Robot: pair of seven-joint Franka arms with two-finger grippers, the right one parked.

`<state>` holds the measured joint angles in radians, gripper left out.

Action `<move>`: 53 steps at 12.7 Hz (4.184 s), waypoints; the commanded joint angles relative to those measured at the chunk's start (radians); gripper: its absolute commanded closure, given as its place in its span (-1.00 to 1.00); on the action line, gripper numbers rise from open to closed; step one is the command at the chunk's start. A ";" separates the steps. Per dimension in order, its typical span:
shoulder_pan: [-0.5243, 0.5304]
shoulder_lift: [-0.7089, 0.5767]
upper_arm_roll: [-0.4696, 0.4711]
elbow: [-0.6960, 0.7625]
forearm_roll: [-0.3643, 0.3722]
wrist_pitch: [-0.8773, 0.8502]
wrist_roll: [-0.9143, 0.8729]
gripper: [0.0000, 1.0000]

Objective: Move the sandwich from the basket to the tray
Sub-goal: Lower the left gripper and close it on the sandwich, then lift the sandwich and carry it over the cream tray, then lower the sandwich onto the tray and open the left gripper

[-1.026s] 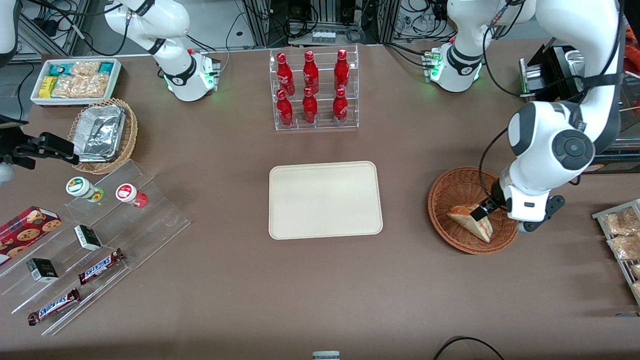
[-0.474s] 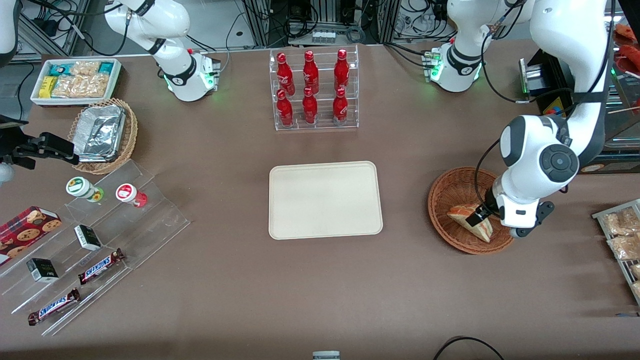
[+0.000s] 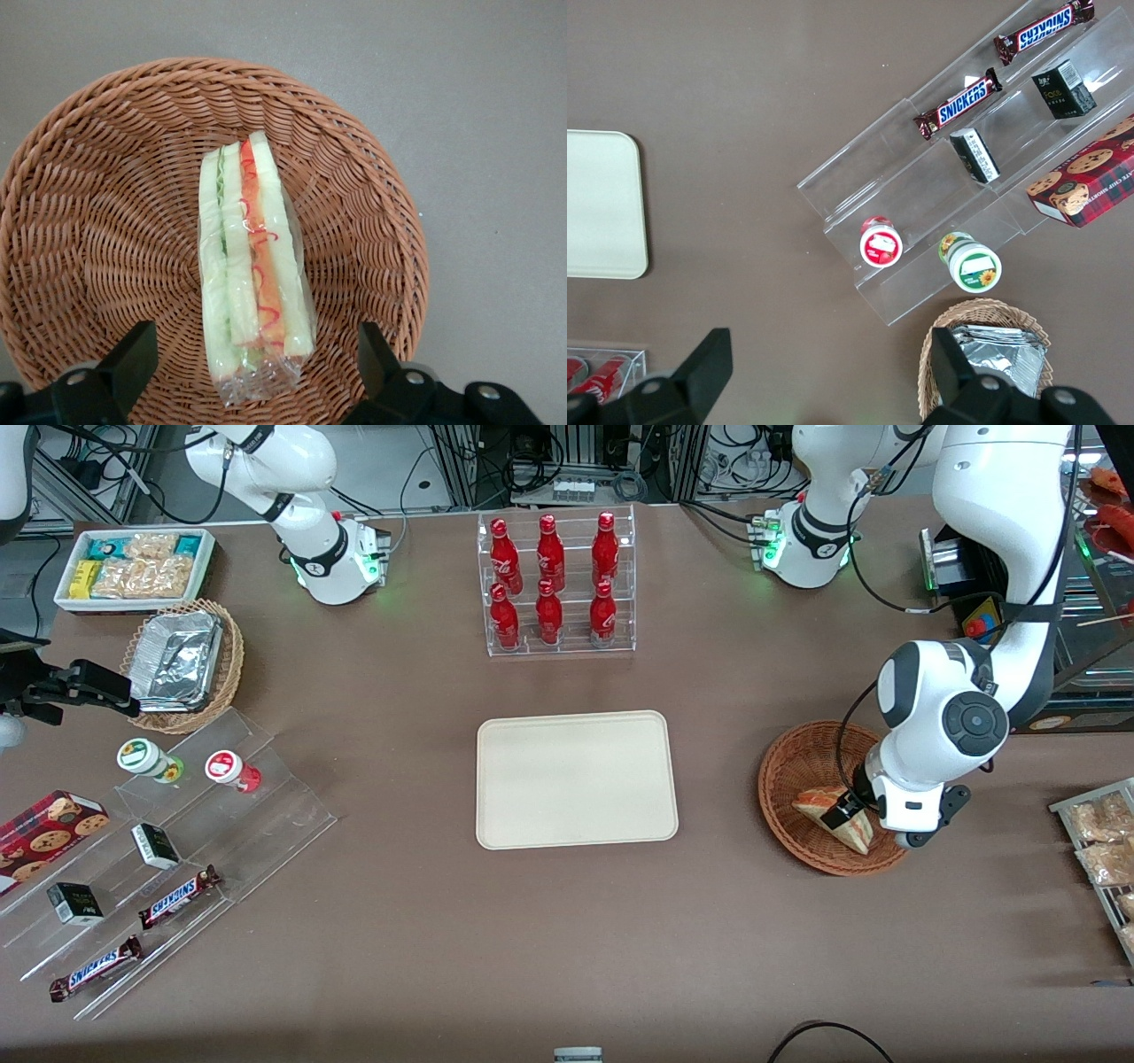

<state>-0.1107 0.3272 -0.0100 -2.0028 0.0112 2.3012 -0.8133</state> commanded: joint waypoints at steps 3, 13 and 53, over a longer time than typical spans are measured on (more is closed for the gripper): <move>0.002 0.001 0.001 -0.080 -0.002 0.102 -0.015 -0.98; -0.010 -0.014 -0.007 0.036 0.009 -0.040 -0.003 1.00; -0.710 0.421 -0.013 0.611 0.036 -0.149 -0.061 -0.89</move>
<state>-0.8047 0.7355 -0.0372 -1.4207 0.0343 2.1548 -0.8551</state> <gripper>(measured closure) 0.551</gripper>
